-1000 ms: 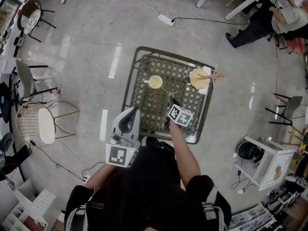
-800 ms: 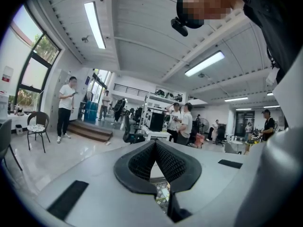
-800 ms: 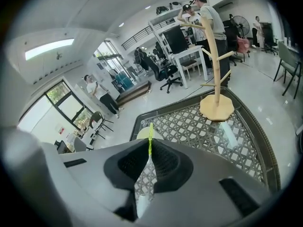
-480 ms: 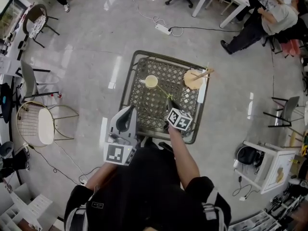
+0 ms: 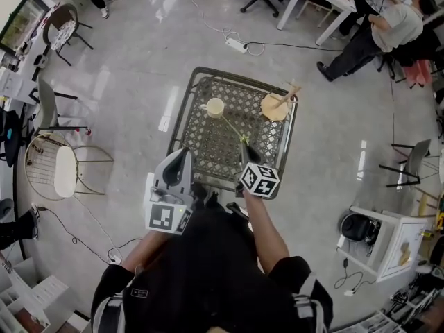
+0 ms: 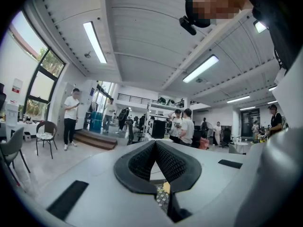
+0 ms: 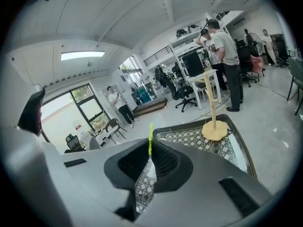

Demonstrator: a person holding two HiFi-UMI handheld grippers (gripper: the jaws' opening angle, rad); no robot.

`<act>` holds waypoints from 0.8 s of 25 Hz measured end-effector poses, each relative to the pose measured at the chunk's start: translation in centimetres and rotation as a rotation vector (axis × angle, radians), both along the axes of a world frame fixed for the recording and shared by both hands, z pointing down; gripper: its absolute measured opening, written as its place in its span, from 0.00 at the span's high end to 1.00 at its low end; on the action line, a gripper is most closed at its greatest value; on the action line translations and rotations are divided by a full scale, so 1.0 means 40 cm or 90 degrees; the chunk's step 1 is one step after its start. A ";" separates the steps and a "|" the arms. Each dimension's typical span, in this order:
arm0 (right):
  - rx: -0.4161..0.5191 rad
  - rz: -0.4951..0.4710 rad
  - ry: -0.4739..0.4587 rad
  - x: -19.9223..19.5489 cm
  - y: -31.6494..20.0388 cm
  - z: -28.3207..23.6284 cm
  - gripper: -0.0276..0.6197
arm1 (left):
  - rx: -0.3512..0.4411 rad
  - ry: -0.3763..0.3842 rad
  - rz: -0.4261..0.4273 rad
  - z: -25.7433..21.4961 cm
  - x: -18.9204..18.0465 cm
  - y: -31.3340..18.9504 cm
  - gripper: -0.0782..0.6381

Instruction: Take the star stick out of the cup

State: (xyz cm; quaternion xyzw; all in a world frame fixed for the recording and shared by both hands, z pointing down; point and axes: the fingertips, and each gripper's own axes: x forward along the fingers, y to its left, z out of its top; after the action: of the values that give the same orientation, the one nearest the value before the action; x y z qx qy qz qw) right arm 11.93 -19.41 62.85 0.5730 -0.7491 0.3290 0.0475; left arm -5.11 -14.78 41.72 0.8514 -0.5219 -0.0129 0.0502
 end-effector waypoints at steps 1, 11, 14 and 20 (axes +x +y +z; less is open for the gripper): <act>0.006 -0.001 0.000 -0.001 0.017 -0.014 0.93 | 0.003 -0.001 0.000 -0.003 0.000 0.011 0.87; 0.098 -0.007 0.046 -0.039 0.171 -0.211 0.93 | 0.019 -0.002 0.005 -0.029 -0.032 0.066 0.87; 0.123 -0.003 0.056 -0.063 0.209 -0.268 0.93 | 0.018 0.003 0.006 -0.033 -0.058 0.073 0.87; 0.141 0.009 0.056 -0.094 0.249 -0.304 0.93 | 0.013 0.007 0.018 -0.018 -0.087 0.072 0.87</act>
State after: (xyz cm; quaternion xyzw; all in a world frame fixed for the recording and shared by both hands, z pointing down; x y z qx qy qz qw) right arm 8.16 -9.47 50.67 0.5936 -0.7743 0.2190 0.0142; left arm -8.60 -11.89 41.00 0.8590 -0.5095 -0.0220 0.0448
